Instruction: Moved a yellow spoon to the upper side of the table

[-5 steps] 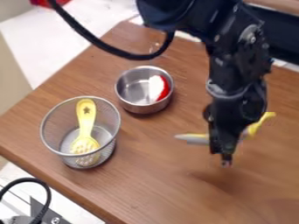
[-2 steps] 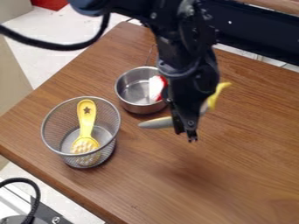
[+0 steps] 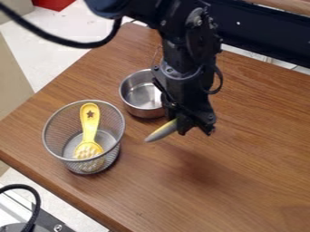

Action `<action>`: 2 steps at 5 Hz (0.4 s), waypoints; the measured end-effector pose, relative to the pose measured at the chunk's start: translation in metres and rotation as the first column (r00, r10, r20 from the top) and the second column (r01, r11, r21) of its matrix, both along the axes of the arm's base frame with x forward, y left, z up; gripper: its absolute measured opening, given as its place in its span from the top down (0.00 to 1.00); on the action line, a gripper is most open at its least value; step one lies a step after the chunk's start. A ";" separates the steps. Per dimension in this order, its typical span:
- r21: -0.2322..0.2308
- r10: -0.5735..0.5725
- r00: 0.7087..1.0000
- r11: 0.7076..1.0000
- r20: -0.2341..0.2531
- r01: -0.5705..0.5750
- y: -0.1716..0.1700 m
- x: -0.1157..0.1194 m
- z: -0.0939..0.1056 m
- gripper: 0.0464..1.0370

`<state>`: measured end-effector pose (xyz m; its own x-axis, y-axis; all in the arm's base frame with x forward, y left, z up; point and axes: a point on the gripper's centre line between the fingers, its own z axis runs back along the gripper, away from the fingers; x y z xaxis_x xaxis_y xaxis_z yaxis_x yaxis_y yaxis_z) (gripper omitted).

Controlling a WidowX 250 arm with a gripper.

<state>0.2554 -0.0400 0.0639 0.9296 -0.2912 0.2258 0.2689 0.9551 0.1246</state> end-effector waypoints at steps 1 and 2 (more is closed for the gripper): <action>-0.025 0.170 0.985 0.985 0.002 -0.170 0.005 0.004 -0.005 0.81; -0.060 0.246 0.969 0.967 -0.016 -0.246 0.011 0.012 -0.006 0.81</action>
<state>0.2676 -0.0292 0.0583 0.9728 -0.0393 0.2285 0.0257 0.9977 0.0624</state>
